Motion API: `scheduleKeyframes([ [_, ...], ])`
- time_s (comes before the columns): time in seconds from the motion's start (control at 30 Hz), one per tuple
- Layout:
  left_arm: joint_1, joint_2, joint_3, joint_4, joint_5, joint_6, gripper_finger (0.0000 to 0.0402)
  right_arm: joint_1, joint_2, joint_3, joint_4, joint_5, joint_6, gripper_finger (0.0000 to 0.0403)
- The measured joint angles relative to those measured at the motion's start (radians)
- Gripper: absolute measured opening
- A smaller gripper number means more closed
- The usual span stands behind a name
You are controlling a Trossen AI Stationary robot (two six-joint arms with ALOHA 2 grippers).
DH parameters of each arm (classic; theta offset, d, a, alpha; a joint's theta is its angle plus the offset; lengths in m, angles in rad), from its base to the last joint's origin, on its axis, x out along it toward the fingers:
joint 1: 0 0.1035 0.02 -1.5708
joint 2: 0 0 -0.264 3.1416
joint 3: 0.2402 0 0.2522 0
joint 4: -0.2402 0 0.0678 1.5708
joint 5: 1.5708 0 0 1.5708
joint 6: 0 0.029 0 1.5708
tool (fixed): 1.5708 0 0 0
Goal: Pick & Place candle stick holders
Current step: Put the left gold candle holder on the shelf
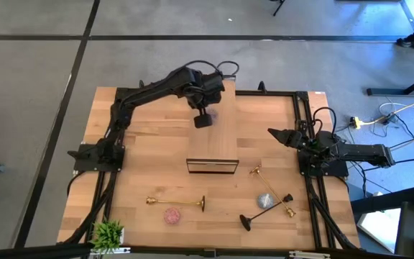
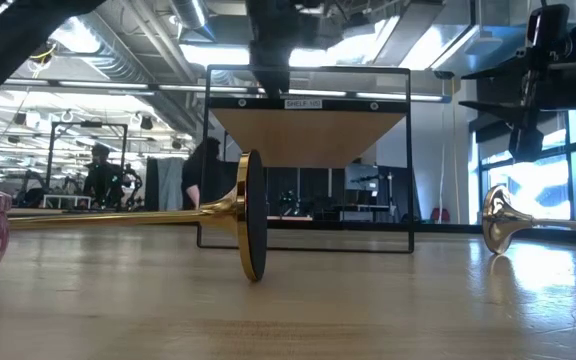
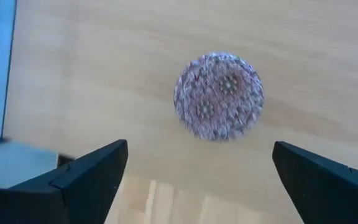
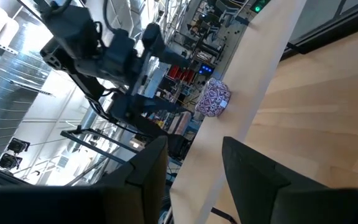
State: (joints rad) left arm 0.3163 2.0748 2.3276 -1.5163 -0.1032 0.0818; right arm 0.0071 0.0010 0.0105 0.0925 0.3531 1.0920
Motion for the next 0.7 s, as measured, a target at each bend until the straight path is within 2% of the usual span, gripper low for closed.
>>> scheduleKeyframes([
  [0.13, -0.005, -0.038, 0.000, -0.064, 0.108, -0.056, 0.0400, 0.000, 0.000, 0.000, 0.000, -0.018, 0.009, 0.0158],
  [0.43, -0.101, -0.125, 0.001, -0.055, 0.358, -0.151, 0.0400, 0.000, 0.000, 0.000, 0.000, -0.034, 0.041, 0.0158],
  [0.7, -0.245, -0.132, 0.000, -0.055, 0.344, -0.221, 0.0400, 0.000, 0.000, 0.000, 0.000, -0.043, 0.045, 0.0158],
])
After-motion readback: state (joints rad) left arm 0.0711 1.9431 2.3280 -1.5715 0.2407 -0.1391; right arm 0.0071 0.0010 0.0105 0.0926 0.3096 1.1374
